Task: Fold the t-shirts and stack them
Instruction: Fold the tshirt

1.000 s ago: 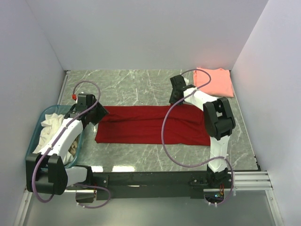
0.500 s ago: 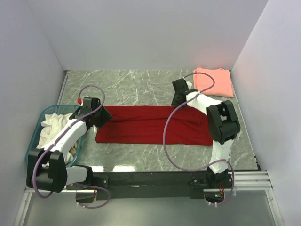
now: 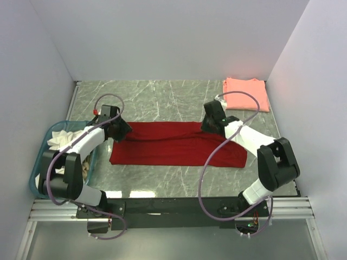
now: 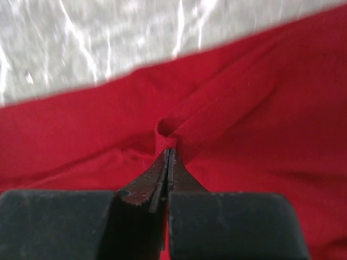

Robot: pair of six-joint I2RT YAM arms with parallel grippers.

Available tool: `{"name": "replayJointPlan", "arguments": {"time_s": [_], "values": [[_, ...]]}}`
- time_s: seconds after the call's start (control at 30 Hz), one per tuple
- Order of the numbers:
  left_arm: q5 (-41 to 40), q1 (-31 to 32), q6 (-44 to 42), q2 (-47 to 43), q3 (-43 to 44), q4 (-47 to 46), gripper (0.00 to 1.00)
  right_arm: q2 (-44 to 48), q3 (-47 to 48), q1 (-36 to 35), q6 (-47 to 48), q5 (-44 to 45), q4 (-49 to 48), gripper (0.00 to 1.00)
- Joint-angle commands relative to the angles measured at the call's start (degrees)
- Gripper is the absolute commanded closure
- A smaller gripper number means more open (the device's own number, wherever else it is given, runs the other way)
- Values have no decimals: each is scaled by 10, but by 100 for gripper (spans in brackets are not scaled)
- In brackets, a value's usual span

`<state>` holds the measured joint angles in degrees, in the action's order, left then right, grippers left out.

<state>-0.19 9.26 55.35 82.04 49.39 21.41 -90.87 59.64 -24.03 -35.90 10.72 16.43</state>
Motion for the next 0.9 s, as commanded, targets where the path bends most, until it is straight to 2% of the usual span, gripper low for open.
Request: {"name": "replayJointPlan", "arguments": {"time_s": [0.0,0.4,0.47,0.6,0.67,0.73,0.87], "values": [[4,2,7,17,42,-18,45,52,-39,-19,-26,5,-29,100],[4,6,11,81,53,-31,46,155,-204,-58,-99,-3,-130,100],[-26,6,14,80,47,-31,48,163,-227,-62,-106,-6,-150,100],[-62,6,32,70,32,-26,54,164,-248,-66,-111,-18,-162,100],[-78,6,41,68,26,-16,57,165,-261,-65,-112,-32,-191,97],[-97,6,49,66,20,-10,66,165,-269,-66,-115,-39,-198,94],[-115,6,63,53,-9,-12,73,188,-281,-66,-111,-46,-206,87]]}}
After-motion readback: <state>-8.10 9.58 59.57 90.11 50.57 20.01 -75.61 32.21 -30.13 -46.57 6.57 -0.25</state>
